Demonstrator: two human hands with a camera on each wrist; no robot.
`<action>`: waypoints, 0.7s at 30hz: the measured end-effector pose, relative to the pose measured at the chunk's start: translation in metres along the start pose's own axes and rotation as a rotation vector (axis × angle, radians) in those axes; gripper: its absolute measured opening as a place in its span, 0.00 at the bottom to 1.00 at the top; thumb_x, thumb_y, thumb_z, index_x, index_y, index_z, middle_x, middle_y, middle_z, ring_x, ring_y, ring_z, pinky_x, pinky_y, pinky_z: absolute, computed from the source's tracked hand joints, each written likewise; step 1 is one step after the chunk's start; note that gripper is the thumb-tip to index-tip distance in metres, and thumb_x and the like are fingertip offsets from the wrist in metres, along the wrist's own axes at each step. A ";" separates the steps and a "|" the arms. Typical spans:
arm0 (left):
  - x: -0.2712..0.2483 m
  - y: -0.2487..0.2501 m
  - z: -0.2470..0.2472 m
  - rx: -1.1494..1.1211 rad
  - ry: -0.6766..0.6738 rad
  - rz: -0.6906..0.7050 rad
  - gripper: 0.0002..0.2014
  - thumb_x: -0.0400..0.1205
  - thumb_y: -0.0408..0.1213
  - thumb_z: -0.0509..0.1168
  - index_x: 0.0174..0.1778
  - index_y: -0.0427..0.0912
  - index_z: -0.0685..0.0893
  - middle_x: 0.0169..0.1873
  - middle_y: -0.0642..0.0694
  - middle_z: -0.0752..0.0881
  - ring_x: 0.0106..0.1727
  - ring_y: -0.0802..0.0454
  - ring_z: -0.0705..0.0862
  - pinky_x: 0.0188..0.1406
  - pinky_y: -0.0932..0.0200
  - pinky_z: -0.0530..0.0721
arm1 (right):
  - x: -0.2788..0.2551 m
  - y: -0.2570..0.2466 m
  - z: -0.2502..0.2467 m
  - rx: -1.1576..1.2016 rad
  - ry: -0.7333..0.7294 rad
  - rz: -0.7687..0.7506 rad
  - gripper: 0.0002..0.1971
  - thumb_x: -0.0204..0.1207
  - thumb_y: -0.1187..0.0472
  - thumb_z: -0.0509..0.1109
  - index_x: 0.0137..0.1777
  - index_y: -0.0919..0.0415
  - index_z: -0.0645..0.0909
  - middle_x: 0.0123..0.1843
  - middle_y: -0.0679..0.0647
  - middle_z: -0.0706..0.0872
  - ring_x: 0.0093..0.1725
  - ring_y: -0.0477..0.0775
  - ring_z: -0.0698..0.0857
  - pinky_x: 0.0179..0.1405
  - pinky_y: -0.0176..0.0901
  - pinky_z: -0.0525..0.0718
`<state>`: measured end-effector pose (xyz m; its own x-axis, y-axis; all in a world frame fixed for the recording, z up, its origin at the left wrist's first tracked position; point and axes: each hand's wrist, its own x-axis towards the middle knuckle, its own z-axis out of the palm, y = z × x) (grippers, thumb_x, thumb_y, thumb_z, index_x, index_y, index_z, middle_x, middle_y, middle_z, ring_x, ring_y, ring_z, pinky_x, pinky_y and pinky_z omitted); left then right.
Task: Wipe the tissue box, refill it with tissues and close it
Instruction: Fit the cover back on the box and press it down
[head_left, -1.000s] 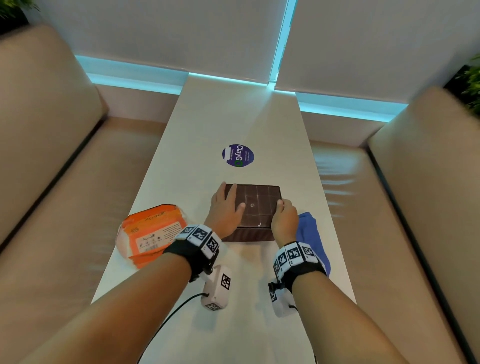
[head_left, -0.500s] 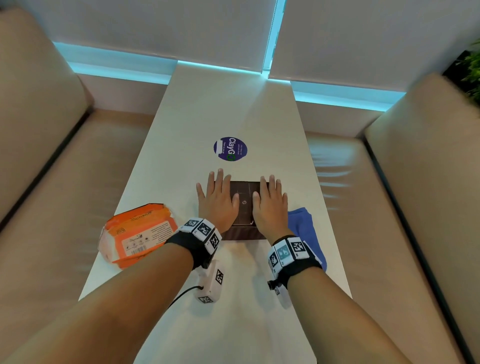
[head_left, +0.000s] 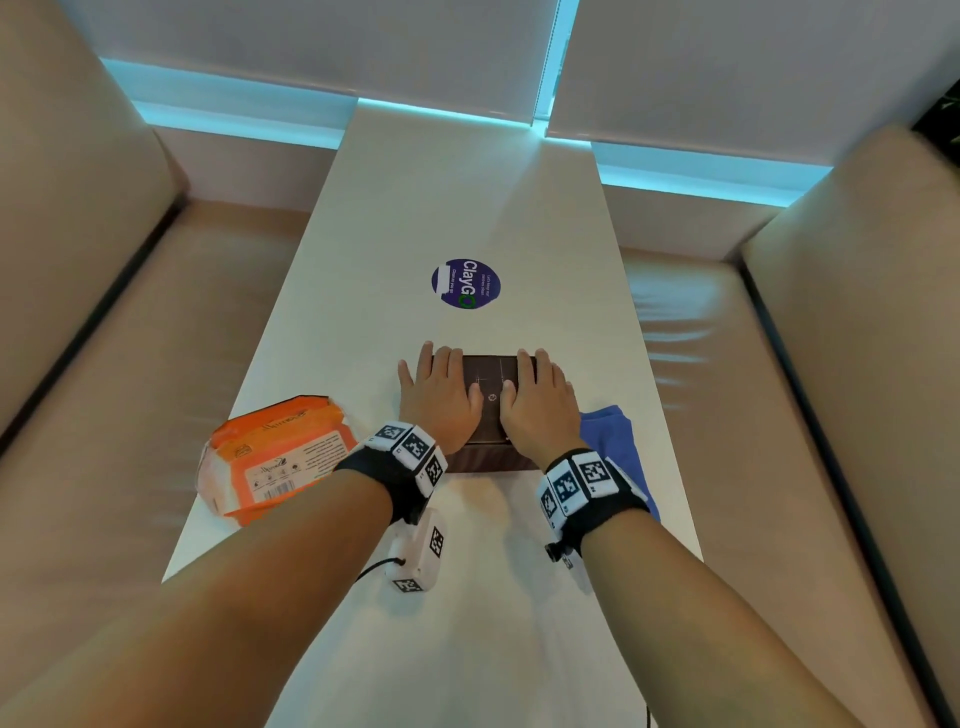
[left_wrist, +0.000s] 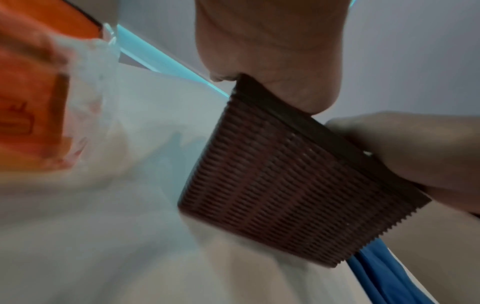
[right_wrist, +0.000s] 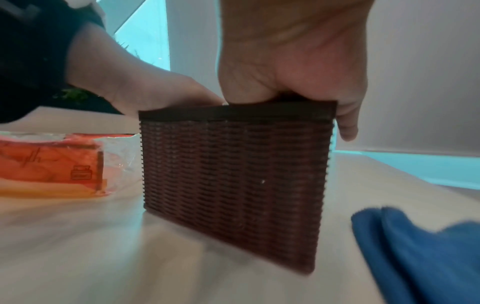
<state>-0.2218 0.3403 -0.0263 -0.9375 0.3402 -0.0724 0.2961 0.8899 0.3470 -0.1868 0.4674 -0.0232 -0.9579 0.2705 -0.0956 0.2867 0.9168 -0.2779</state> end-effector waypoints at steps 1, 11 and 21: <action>0.002 0.003 -0.002 0.023 -0.008 -0.015 0.26 0.86 0.46 0.49 0.80 0.38 0.59 0.81 0.41 0.63 0.84 0.42 0.52 0.79 0.32 0.48 | 0.002 -0.002 -0.001 -0.008 0.005 0.006 0.27 0.84 0.53 0.50 0.82 0.60 0.56 0.83 0.61 0.59 0.81 0.63 0.61 0.80 0.60 0.61; 0.006 0.007 0.004 -0.039 0.034 -0.013 0.24 0.87 0.45 0.47 0.80 0.42 0.62 0.81 0.44 0.63 0.85 0.44 0.50 0.78 0.33 0.58 | -0.005 -0.009 0.007 -0.050 0.030 -0.010 0.29 0.85 0.47 0.46 0.84 0.55 0.51 0.86 0.59 0.50 0.86 0.59 0.46 0.83 0.62 0.49; 0.009 0.000 0.002 -0.352 0.020 -0.282 0.29 0.84 0.56 0.53 0.79 0.45 0.61 0.73 0.36 0.71 0.65 0.33 0.79 0.60 0.44 0.78 | 0.003 0.001 -0.005 0.255 0.016 0.229 0.28 0.85 0.46 0.50 0.83 0.53 0.56 0.82 0.64 0.61 0.80 0.65 0.64 0.76 0.59 0.66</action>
<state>-0.2299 0.3438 -0.0287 -0.9770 0.0901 -0.1934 -0.0488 0.7881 0.6136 -0.1889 0.4706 -0.0192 -0.8678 0.4674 -0.1684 0.4863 0.7295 -0.4810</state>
